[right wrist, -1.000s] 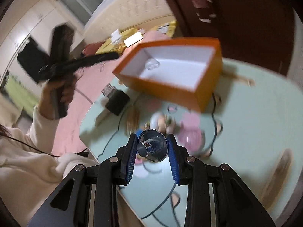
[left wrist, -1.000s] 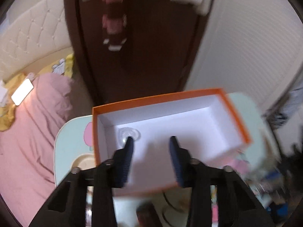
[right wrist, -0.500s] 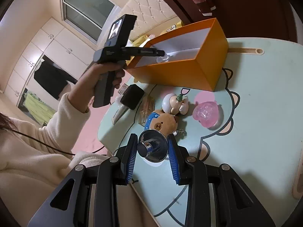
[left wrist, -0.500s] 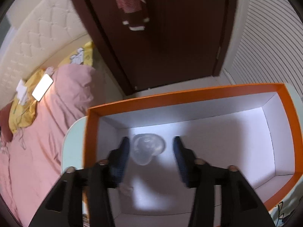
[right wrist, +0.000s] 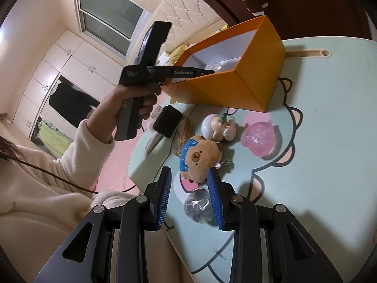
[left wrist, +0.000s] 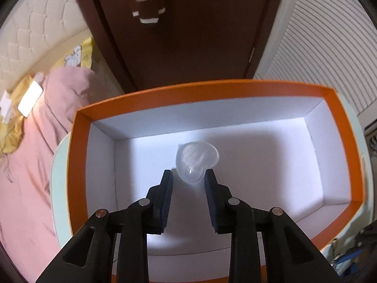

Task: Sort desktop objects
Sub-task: 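Set the metal cap on the table with the right tool while the left tool grasps the clear plastic heart, then lift the clear plastic heart out of the box and set it on the table with the left tool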

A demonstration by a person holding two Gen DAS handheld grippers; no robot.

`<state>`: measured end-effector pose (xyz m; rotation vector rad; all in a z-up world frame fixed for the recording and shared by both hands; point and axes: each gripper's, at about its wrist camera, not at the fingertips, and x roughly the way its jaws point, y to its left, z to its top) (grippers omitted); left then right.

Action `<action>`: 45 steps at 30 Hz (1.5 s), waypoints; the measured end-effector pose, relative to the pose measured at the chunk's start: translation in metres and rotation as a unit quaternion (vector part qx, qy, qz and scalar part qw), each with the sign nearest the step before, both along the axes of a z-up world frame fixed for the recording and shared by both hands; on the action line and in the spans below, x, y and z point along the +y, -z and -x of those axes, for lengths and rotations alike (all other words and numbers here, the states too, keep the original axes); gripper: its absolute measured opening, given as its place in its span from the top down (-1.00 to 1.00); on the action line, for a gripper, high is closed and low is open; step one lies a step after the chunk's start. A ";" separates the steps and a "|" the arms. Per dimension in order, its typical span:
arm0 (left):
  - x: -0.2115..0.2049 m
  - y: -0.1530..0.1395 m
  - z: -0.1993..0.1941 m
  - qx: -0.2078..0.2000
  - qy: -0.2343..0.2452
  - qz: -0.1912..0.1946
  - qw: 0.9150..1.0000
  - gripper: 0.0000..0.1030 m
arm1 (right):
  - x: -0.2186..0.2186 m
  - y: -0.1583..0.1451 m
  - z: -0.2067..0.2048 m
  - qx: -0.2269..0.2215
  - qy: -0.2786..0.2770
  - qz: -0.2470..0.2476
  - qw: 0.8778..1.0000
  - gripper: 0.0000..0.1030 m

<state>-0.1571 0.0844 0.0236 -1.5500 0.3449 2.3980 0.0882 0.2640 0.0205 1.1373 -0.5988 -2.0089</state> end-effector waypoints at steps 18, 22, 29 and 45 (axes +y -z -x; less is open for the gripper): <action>0.020 0.002 0.013 -0.018 0.033 -0.001 0.999 0.30 | 0.013 0.012 0.001 -0.013 0.020 0.007 1.000 0.34; 0.008 -0.012 0.007 0.004 0.018 -0.026 0.999 0.31 | 0.012 0.010 0.001 -0.012 0.019 0.005 1.000 0.34; -0.035 -0.079 -0.040 0.051 0.015 -0.114 0.992 0.31 | 0.016 0.001 0.003 -0.007 0.036 -0.005 0.999 0.34; -0.048 -0.003 -0.205 0.033 0.042 -0.139 0.989 0.30 | 0.031 -0.021 -0.023 0.026 0.181 0.002 0.983 0.33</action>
